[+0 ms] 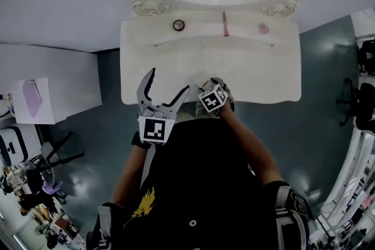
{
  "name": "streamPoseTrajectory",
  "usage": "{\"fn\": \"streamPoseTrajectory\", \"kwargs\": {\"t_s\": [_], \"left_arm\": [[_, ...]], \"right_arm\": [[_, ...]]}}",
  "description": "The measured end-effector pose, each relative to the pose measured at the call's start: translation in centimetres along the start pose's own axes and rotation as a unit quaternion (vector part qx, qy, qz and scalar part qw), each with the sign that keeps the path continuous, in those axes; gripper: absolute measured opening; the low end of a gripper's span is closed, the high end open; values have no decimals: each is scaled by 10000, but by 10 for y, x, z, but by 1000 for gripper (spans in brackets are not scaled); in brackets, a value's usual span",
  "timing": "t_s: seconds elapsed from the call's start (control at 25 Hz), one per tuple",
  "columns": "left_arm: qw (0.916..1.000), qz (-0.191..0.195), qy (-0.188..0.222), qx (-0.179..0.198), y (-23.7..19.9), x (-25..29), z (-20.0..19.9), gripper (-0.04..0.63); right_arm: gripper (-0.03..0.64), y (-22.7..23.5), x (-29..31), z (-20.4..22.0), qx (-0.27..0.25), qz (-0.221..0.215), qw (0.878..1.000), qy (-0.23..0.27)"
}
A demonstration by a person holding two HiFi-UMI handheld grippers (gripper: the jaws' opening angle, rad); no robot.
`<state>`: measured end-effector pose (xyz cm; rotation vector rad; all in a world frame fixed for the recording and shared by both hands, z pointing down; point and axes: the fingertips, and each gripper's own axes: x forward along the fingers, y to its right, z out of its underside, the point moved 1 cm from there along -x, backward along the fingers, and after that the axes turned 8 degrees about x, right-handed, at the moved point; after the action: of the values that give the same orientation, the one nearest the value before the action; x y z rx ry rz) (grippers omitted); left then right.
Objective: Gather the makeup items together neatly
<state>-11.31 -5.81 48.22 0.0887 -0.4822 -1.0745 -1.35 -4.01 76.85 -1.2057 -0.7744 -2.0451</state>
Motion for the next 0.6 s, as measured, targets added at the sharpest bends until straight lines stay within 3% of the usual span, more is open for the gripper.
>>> {"fn": "streamPoseTrajectory", "kwargs": {"t_s": [0.08,0.24,0.48,0.6], "left_arm": [[9999,42,-91,-8,0,1,1,457],[9999,30,158,53,1,6,-4,456],[9999,128,-95,21,5,8,0,456],[9998,141,-116,14,5,8,0,456]], "right_arm": [[301,6,-5,-6,251,63,9996,117],[299,23,-11,-15,620,244,9973,318],[296,49,-17,-14,1043,633,9911,539],[296,64,-16,-11,1549,859,9821,636]]}}
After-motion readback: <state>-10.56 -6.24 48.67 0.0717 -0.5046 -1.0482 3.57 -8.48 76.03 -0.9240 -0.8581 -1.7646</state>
